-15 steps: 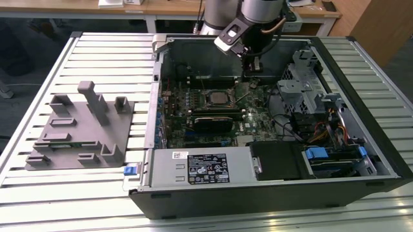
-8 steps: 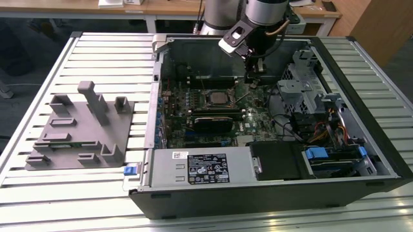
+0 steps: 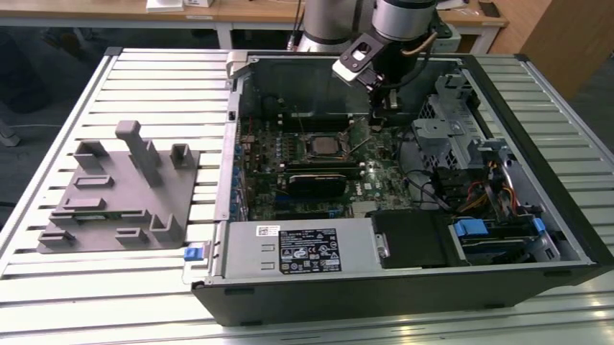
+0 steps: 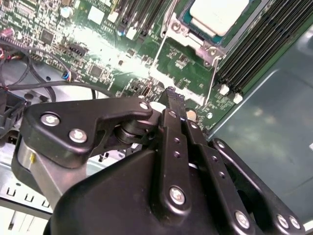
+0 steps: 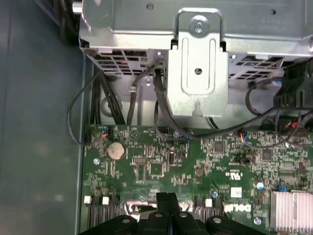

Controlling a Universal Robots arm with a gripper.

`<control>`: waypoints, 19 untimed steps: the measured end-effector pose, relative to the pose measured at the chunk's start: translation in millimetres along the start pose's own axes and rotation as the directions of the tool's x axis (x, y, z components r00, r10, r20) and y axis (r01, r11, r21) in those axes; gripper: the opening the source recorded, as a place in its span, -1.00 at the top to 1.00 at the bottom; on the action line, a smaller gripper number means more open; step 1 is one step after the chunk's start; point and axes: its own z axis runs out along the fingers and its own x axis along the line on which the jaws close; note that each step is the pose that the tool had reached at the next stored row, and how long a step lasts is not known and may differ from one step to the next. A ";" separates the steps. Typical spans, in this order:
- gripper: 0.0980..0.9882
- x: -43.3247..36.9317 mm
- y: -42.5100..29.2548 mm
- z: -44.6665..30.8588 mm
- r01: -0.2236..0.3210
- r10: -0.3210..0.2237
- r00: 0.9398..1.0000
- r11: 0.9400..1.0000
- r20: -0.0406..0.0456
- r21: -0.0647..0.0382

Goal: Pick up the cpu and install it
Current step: 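Close the cpu cover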

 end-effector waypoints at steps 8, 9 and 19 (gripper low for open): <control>0.98 4.4 9.9 3.9 0.000 0.000 1.000 1.000 0.000 0.004; 0.98 5.2 11.0 4.7 0.000 0.000 1.000 1.000 0.000 0.004; 0.98 8.1 15.3 17.6 0.000 0.000 1.000 1.000 0.000 0.010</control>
